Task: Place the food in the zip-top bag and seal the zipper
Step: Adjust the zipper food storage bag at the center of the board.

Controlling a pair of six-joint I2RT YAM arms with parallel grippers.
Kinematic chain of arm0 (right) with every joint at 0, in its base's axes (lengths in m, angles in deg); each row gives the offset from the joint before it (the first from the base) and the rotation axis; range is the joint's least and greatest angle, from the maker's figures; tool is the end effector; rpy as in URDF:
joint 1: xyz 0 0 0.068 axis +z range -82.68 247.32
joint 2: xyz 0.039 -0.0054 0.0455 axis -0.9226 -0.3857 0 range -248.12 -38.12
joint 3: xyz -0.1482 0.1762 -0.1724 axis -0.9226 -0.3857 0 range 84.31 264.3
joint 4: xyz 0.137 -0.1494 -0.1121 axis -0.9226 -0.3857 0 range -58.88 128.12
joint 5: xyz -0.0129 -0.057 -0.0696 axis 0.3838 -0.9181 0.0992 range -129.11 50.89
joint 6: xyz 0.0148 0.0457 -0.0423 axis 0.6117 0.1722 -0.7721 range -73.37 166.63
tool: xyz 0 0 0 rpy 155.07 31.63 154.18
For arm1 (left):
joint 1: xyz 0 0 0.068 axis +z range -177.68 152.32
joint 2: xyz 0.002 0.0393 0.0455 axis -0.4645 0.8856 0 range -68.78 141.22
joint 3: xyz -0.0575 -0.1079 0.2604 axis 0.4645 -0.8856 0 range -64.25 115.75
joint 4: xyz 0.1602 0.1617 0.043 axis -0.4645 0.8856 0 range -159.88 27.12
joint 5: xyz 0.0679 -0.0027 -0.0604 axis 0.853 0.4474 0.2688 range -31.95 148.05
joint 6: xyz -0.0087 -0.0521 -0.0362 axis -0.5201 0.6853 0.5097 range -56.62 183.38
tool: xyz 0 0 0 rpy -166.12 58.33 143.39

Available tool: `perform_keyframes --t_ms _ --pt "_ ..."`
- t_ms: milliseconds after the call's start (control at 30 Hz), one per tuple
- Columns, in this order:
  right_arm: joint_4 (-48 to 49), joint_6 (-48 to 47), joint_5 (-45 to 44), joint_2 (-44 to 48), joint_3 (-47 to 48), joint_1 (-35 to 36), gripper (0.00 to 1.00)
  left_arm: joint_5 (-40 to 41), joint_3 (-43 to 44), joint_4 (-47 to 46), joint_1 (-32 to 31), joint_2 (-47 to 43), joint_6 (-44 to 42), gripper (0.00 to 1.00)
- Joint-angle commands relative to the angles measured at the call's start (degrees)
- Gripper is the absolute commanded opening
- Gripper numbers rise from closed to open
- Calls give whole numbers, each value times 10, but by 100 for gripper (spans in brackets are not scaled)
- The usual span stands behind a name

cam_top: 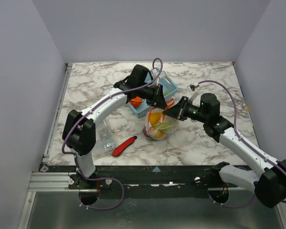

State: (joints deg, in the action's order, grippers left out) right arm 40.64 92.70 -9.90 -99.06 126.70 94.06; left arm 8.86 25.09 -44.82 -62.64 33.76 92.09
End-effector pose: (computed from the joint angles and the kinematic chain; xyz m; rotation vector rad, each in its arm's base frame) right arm 0.1838 0.1197 0.3144 -0.0515 2.0406 1.3157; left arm 0.2942 -0.2517 0.3300 0.6528 2.3323 -1.5242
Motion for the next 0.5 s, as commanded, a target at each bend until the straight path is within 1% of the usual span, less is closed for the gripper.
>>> perform_keyframes --t_ms 0,33,67,133,233,333,467 --pt "83 18 3 -17 -26 2 0 -53 -32 -35 3 -25 10 26" --pt "91 21 5 -20 -32 2 0 -53 -40 -44 4 -29 15 34" --pt "95 22 7 -22 -35 2 0 -52 -46 -54 5 -32 18 38" --pt "93 17 4 -22 -39 2 0 -49 -58 -71 8 -42 25 43" --pt "84 10 -4 -15 -41 2 0 -45 -59 -74 13 -53 27 49" --pt "89 11 -2 -15 -45 2 0 -29 -51 -69 15 -57 28 58" --pt "92 11 2 -20 -46 2 0 13 -32 -65 13 -57 19 62"
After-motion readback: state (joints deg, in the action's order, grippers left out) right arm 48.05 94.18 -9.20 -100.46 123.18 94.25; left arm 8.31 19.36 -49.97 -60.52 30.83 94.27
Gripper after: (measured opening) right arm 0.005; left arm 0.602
